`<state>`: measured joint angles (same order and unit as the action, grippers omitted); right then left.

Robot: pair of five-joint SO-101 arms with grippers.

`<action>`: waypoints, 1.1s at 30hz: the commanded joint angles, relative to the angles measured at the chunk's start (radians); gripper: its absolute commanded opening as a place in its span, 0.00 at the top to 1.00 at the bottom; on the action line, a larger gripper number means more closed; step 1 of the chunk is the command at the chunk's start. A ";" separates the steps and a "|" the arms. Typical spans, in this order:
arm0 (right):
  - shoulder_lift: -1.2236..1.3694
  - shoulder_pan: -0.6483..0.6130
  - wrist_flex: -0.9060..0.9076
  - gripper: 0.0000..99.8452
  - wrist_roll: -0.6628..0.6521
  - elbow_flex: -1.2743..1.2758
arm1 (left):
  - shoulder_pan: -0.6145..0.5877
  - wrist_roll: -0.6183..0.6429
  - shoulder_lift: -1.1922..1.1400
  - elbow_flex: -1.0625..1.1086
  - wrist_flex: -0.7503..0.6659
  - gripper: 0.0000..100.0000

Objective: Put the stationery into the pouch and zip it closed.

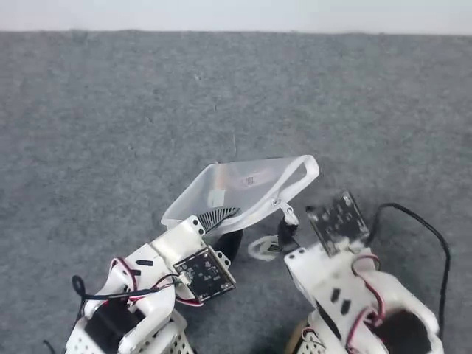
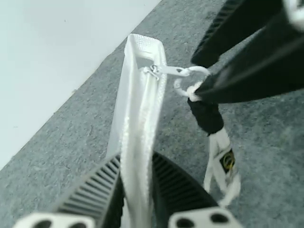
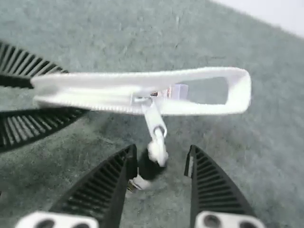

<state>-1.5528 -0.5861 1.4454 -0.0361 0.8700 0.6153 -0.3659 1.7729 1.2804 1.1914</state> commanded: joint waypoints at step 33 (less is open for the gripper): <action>0.058 0.114 -0.162 0.99 -0.110 0.072 | -0.002 0.006 0.008 -0.018 0.006 0.99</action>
<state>-1.5052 -0.4895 1.3027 -0.1005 0.9559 0.6153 -0.3659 1.7729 1.2804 1.1914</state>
